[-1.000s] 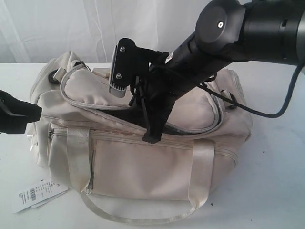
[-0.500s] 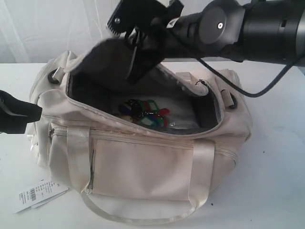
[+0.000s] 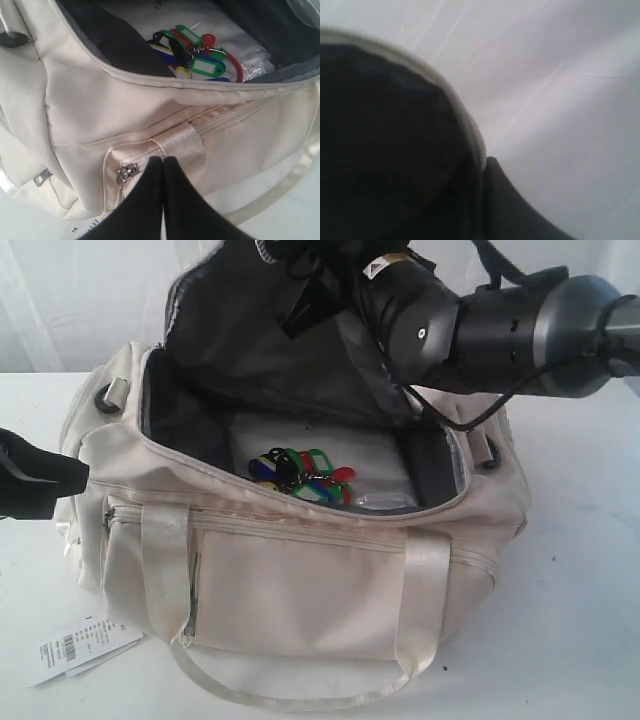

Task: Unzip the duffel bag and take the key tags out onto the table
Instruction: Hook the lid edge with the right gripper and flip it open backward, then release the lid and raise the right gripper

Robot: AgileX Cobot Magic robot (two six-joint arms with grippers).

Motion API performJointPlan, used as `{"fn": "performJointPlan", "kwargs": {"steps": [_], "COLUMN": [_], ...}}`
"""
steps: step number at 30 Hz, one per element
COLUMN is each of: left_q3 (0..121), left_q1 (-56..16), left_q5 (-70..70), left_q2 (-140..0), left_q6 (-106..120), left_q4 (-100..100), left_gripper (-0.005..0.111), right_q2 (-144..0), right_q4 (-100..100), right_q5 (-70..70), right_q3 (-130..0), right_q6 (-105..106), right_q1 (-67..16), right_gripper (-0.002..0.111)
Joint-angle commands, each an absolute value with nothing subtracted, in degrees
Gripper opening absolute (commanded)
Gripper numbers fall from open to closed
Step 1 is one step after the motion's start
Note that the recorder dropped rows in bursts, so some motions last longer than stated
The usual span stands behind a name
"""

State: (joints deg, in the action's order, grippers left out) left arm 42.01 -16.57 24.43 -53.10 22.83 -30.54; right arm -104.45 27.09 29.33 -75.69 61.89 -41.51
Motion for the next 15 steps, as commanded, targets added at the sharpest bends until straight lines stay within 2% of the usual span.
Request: {"fn": "performJointPlan", "kwargs": {"steps": [1,6,15], "left_q3": [41.7,41.7,41.7], "left_q1": [-16.7,-16.7,-16.7], "left_q5": [25.1,25.1,25.1], "left_q2": [-52.7,-52.7,-52.7], "left_q6": [22.8,22.8,22.9], "left_q4": [-31.7,-31.7,-33.0], "left_gripper": [0.000,0.000,0.000], "right_q2": [-109.4,-114.3,-120.6], "right_q4": [30.6,41.0,45.6], "right_q5": [20.7,11.2,-9.6], "right_q3": [-80.0,-86.7,-97.1], "right_q6": [61.3,61.3,54.1], "right_q1": [-38.3,-34.1,-26.0], "right_gripper": [0.000,0.000,0.000]}}
